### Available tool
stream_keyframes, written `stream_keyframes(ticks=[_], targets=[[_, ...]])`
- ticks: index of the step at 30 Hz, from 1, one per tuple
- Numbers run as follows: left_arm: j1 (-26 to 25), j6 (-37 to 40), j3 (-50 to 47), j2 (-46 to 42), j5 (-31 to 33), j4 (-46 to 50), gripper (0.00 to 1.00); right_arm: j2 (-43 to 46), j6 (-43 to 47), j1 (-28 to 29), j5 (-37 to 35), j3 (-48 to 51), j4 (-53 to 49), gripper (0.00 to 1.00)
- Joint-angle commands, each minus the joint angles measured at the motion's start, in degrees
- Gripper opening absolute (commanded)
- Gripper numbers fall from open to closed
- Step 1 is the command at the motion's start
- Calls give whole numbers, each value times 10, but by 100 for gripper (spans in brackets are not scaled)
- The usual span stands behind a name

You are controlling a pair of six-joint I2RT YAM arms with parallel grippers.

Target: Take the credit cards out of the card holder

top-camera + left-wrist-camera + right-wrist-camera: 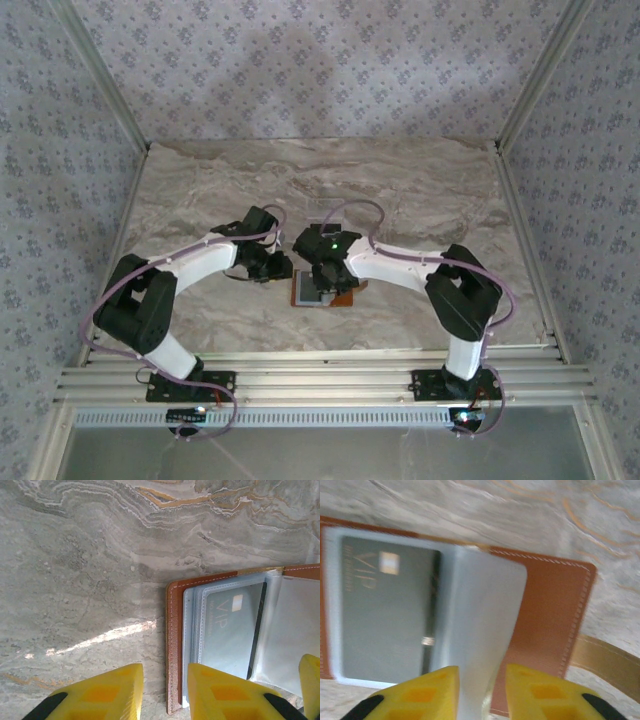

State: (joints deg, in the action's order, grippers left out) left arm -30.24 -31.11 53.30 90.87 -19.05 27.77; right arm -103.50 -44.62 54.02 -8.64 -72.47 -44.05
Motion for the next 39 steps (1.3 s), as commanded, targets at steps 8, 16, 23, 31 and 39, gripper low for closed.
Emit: stream_keyframes(ticks=[8,16,23,31,39], targets=[[-1,6,27,12,-2,19,30,40,-29,-17,-19,78,-11,41],[-4,5,30,17,-10,15,30,43,-18,-29,27,110,60,39],[-10,-3,29,19,-11,7,30,43,-13,-32,55,110,94,28],[-38,-11,46,44,-1,7,29,63,-21,-34,-23,81,-15,32],[-46,-13,58,67,16,16,26,89,-22,-35,28,61,27,33]])
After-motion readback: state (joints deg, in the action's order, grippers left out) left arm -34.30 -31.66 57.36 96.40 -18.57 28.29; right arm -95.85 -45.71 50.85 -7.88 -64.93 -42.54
